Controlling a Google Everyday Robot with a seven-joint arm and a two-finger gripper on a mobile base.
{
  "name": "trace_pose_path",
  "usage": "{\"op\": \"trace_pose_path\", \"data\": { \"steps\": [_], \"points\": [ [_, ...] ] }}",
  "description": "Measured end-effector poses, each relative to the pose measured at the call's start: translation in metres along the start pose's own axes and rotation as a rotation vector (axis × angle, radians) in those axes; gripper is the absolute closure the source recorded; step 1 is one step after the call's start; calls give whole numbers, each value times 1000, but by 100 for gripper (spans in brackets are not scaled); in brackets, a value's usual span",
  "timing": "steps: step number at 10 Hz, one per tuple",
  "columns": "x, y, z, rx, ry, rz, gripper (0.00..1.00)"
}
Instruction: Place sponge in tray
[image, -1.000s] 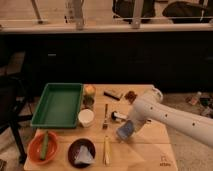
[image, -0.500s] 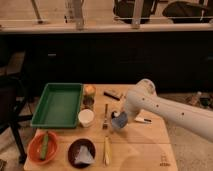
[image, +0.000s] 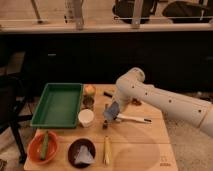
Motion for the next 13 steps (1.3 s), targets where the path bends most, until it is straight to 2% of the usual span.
{"op": "trace_pose_path", "data": {
  "steps": [3, 9, 10, 13],
  "points": [
    [-17, -26, 0, 15, -21, -67, 100],
    [-16, -26, 0, 15, -17, -69, 100],
    [-16, -26, 0, 23, -22, -71, 100],
    [-27, -45, -11, 81, -42, -129, 100]
  ]
}}
